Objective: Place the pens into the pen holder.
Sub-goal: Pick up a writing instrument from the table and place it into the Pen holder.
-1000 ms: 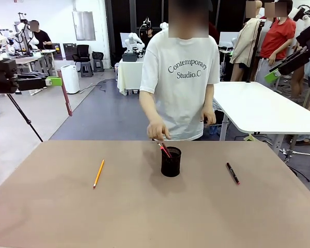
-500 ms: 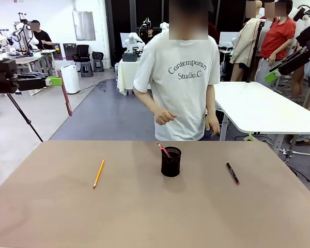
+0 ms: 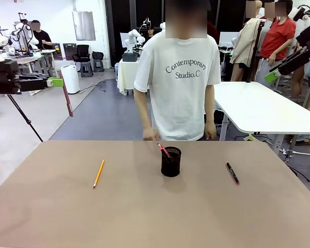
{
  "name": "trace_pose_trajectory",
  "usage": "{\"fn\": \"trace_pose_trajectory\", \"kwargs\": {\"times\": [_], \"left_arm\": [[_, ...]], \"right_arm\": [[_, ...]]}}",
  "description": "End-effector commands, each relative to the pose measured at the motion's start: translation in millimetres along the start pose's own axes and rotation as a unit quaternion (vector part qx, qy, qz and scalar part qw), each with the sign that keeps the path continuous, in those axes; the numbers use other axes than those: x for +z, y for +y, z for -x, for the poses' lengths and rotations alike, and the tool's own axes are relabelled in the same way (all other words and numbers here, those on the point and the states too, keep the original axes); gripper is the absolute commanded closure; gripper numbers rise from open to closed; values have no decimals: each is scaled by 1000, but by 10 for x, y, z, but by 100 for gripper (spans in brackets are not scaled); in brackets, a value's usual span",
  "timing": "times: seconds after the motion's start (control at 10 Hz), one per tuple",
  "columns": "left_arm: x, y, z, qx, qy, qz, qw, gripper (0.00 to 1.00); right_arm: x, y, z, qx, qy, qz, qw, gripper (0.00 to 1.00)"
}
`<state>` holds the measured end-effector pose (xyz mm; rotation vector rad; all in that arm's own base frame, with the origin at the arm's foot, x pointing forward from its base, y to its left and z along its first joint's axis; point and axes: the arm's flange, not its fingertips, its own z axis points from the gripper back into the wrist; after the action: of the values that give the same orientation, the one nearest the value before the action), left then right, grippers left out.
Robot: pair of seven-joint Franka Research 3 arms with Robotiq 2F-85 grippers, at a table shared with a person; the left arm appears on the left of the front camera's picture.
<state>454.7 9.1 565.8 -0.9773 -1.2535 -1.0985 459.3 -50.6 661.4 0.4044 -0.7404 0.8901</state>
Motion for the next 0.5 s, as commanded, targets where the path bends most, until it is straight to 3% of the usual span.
{"fn": "trace_pose_trajectory", "kwargs": {"times": [0.0,0.1,0.4], "left_arm": [[-405,56,103,-2,-26,-23,999,100],[-624,122,187,-36,-8,-3,999,100],[-1344,226,510,-59,32,78,995,100]], "right_arm": [[7,3,-12,2,-8,-3,1000,0],[7,3,-12,2,-8,-3,1000,0],[7,3,-12,2,-8,-3,1000,0]]}}
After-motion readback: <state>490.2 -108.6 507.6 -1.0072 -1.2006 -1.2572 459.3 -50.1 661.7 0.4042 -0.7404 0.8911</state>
